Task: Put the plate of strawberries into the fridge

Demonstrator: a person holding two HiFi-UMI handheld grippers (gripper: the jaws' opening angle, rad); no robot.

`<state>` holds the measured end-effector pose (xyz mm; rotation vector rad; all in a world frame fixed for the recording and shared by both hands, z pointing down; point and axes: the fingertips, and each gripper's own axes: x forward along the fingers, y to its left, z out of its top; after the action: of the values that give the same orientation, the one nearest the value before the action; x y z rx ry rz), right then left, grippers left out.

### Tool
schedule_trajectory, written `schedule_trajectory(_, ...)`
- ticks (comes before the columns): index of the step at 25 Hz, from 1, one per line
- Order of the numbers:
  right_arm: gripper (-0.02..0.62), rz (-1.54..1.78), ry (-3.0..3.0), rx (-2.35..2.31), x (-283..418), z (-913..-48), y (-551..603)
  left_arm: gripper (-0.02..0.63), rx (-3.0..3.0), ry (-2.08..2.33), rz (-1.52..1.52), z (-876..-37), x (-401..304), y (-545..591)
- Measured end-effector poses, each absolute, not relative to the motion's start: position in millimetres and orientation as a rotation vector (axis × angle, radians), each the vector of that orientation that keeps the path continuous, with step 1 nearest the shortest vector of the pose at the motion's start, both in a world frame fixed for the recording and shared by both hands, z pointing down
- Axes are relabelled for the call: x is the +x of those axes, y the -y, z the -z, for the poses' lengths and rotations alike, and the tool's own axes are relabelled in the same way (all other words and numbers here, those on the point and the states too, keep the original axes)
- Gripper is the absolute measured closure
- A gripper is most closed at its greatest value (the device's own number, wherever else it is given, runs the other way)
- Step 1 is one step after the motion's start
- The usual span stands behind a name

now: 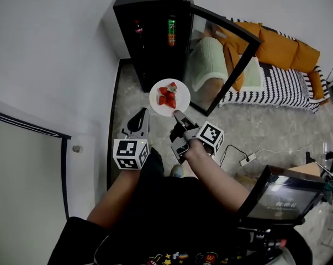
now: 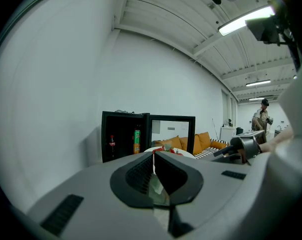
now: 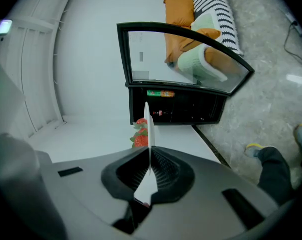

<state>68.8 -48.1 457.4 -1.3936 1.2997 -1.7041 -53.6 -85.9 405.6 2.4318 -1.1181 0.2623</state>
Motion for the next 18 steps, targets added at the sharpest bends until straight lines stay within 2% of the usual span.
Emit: schedule_trajectory(18, 0.577, 1.662, -1.399, -1.248, 65.5, -443.4, 48.1, 0.595, 2.508, 1.223, -0.241, -379.9, -53.8, 77.3)
